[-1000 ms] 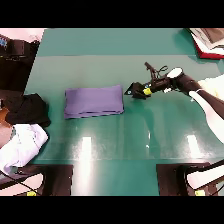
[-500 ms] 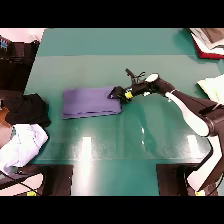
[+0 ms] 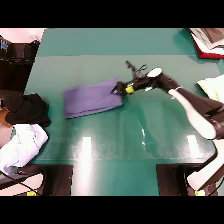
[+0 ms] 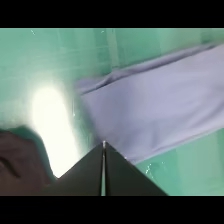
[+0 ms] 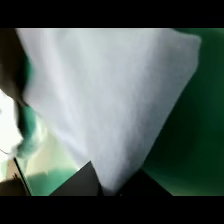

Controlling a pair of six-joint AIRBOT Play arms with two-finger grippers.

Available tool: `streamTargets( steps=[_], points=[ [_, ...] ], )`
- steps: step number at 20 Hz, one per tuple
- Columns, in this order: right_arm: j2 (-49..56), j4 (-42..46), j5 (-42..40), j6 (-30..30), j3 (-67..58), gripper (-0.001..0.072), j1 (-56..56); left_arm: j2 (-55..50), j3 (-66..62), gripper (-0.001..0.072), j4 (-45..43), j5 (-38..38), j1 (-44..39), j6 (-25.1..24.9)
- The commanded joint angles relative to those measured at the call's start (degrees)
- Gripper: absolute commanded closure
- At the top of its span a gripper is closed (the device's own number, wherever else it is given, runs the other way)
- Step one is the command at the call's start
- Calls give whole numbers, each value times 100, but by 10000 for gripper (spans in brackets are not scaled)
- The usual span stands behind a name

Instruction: Fold the shirts.

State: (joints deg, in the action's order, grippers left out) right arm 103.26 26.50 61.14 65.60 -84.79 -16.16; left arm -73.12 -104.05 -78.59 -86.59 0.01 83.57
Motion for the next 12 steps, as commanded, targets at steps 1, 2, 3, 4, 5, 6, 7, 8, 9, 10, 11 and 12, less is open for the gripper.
streamTargets(
  steps=[1,2,3,4,5,6,7,8,9,10,11,12],
  points=[
    [-815,367,229,-42,-9,694,1010,2,2,679,2,-4,-2,2],
    [-1075,533,247,13,-9,694,1456,2,2,679,22,-4,-2,2],
    [-1292,662,245,66,-9,694,1893,2,2,679,63,0,-2,2],
    [-1493,704,240,85,-9,694,2391,2,2,679,146,4,-2,4],
    [-1652,728,223,85,-9,694,2850,2,2,679,243,9,-2,4],
    [-1786,789,188,85,-11,694,3342,2,2,679,343,20,-2,7],
    [-1862,804,155,83,-11,695,3783,2,2,679,459,35,-2,7],
    [-1899,800,136,81,-11,694,4249,2,2,679,592,52,-2,4],
    [-1899,800,116,57,-11,695,4642,2,2,679,734,50,-2,4],
    [-1869,796,59,-79,-17,695,5025,2,2,679,857,46,-2,4],
    [-1825,778,7,-168,-22,695,5333,2,2,679,984,42,-2,4],
    [-1764,754,-22,-238,-22,695,5628,2,2,679,1056,42,-2,7]
  ],
)
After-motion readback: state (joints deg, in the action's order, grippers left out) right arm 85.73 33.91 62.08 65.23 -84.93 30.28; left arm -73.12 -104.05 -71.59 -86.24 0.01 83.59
